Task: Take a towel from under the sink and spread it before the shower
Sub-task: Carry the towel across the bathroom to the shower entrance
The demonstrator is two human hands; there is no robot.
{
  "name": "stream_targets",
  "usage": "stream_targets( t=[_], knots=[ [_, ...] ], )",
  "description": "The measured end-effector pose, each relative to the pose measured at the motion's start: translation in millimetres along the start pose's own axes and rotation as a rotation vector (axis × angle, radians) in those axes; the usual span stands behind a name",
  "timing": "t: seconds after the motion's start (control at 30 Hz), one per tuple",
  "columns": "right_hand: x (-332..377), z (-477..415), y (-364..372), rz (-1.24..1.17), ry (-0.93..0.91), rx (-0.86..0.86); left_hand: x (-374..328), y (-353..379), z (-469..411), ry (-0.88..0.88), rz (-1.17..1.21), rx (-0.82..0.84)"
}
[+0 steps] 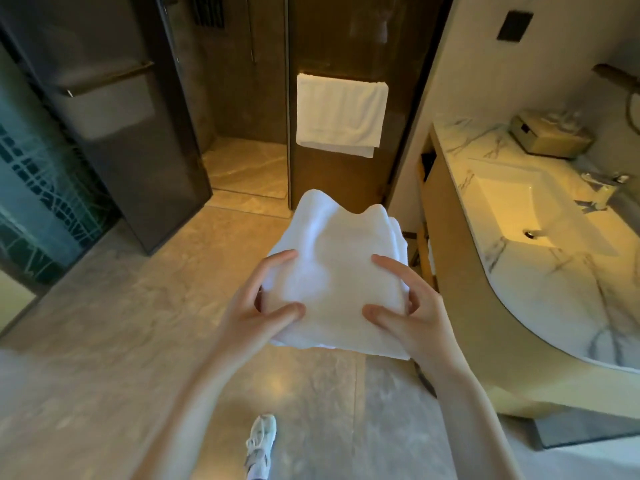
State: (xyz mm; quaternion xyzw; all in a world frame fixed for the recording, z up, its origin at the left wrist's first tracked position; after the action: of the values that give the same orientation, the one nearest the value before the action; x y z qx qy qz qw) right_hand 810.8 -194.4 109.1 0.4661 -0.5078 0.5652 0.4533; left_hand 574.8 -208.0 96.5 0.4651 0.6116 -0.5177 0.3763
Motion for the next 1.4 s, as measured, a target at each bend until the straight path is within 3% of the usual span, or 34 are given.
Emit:
stream_targets(
  t=[0.17,0.43,0.9,1.13,1.4],
  knots=[
    [-15,55,7,0.009,0.015,0.09,-10,2,78,-0.056,0.053,-0.075],
    [-4,85,77,0.039,-0.028,0.243,-7,-60,156,-0.066,-0.019,-0.252],
    [25,115,315,-0.041,-0.071,0.41,41,-279,240,-0.084,-0.054,-0.348],
    [44,111,392,-0.075,-0.06,0.408,56,-357,237,-0.022,-0.068,-0.321],
    [46,34,430,-0.045,-0.033,0.39,99,-394,162,-0.026,-0.045,-0.286]
  ],
)
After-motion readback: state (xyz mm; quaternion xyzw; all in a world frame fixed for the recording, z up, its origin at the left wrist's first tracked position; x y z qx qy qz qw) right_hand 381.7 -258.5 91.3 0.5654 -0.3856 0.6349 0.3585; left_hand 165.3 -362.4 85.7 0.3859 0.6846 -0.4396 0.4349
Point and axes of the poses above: each hand's wrist, its own z-axis away from the middle knuckle, its own y-axis out of the palm, x = y × z, the point moved 3 cm from there along -z, towards the middle knuckle, and after that the axes turned 8 degrees about y, right-handed, at the moved point
